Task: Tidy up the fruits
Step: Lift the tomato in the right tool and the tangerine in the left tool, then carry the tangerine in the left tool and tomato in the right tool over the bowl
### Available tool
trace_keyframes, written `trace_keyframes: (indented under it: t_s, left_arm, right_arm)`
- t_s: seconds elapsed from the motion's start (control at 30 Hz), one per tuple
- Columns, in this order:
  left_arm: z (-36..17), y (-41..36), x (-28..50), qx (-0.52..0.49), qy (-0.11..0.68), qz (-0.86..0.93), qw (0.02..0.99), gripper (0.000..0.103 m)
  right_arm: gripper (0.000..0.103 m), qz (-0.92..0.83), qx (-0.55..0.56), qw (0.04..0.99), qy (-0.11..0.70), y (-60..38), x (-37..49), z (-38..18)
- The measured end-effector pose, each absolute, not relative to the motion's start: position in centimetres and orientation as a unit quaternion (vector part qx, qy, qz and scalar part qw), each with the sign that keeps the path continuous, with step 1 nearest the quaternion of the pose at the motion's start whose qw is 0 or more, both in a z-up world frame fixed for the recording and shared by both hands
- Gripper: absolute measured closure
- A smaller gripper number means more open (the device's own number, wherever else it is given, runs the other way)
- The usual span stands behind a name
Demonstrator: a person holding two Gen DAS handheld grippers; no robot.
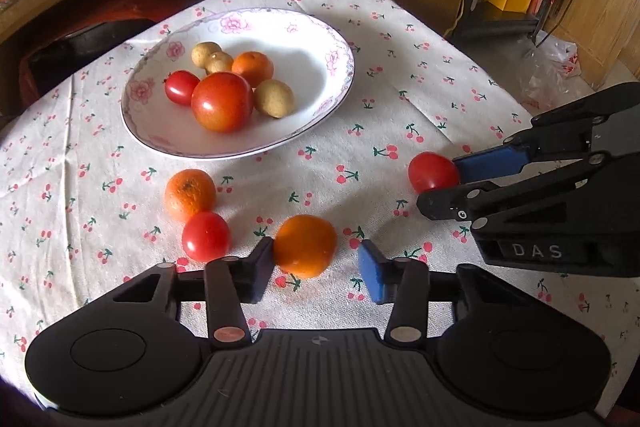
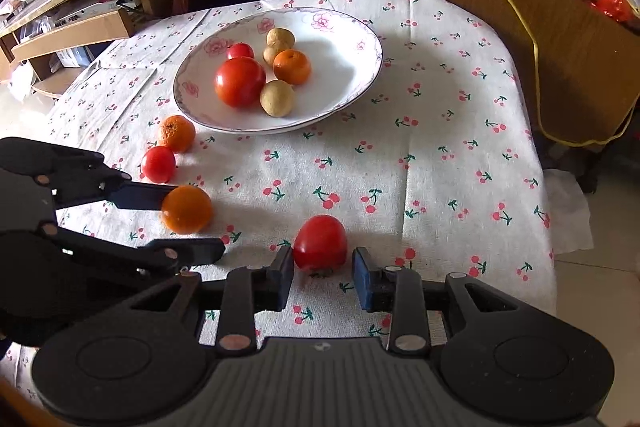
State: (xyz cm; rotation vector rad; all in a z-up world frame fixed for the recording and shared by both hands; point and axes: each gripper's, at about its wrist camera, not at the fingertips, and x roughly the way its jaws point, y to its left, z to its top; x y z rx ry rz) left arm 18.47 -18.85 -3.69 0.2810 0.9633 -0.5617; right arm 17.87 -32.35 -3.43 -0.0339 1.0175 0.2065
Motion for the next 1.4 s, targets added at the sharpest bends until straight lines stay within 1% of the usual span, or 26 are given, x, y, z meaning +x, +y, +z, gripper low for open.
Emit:
trace_keyframes:
  t_s: [0.13, 0.57, 0.8, 0.97, 1.1, 1.2, 1.4]
  left_arm:
    - [-3.6, -18.6, 18.4, 0.132, 0.458, -0.264, 0.838, 0.062]
    - [-3.1, -16.5, 18.4, 0.116, 0.467, -0.259, 0.838, 0.062]
    - [-3.3, -16.2, 18.5, 0.113, 0.469, -0.265, 0.835, 0.059]
    - [-3.5, -16.8, 18.2, 0.128, 0.461, -0.267, 0.836, 0.057]
    - [-3.6, -16.8, 18.3, 0.127, 0.461, -0.266, 0.837, 0.058]
    - [-3.5, -16.8, 18.5, 0.125, 0.464, -0.266, 0.836, 0.063]
    - [-2.9, -17.1, 18.7, 0.117, 0.463, -0.272, 0.835, 0.063]
  right_arm:
    - [0.072, 0.097, -0.013, 0.869, 0.486, -32.2, 18.2, -3.6]
    - [0.073, 0.103, -0.039, 0.865, 0.49, -30.3, 18.7, -3.5]
    - [0.072, 0.099, -0.052, 0.863, 0.493, -29.6, 19.0, -3.8]
    - [0.071, 0.103, -0.047, 0.863, 0.492, -29.8, 19.0, -3.8]
    - [0.072, 0.103, -0.045, 0.864, 0.491, -29.9, 18.9, -3.8]
    - [0.073, 0.102, -0.043, 0.864, 0.491, -29.9, 18.9, -3.7]
    - [0.073, 0.096, -0.049, 0.869, 0.484, -29.4, 19.2, -3.3]
